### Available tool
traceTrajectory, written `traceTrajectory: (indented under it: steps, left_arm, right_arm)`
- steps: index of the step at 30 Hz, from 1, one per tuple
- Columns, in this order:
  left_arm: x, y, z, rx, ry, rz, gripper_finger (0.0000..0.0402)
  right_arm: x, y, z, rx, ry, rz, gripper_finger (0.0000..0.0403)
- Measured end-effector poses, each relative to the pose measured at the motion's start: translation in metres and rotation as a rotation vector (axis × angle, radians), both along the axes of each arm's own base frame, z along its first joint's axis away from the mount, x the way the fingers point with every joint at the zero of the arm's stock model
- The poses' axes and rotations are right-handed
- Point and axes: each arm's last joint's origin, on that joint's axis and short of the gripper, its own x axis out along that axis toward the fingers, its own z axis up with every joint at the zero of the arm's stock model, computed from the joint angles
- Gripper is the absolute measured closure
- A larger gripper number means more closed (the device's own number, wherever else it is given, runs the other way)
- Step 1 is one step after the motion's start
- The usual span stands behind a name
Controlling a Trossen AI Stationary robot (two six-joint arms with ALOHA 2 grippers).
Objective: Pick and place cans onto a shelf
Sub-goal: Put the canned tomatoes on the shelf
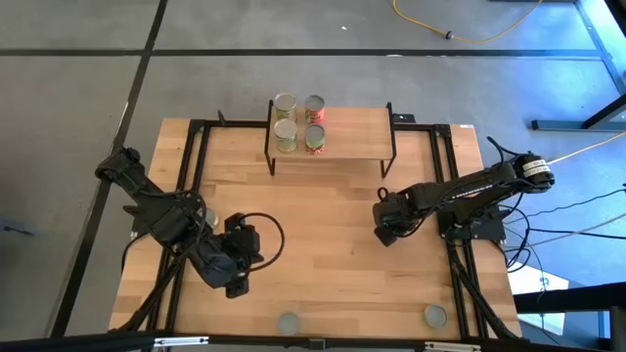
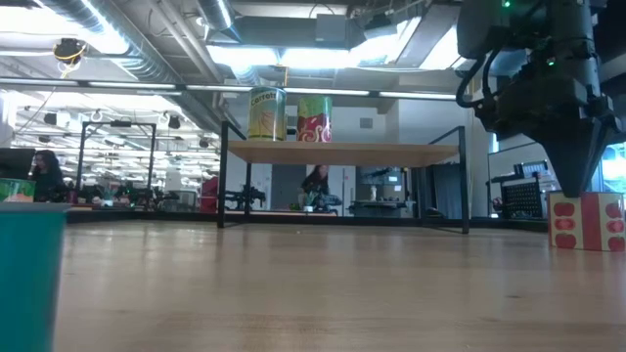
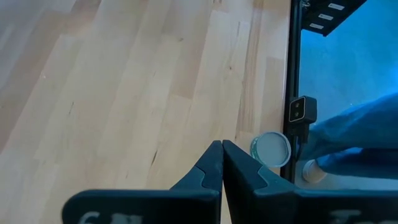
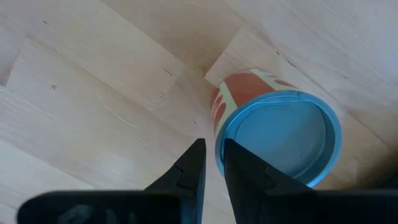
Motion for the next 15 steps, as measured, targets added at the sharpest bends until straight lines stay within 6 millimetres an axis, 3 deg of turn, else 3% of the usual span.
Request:
traceTrajectory:
  steps: [15]
  left_arm:
    - [0.0, 0.0, 0.0001, 0.034, -0.003, -0.038, 0.0401]
  right_arm:
    - [0.0, -0.0001, -0.0004, 0.0, 0.002, -0.002, 0.0343]
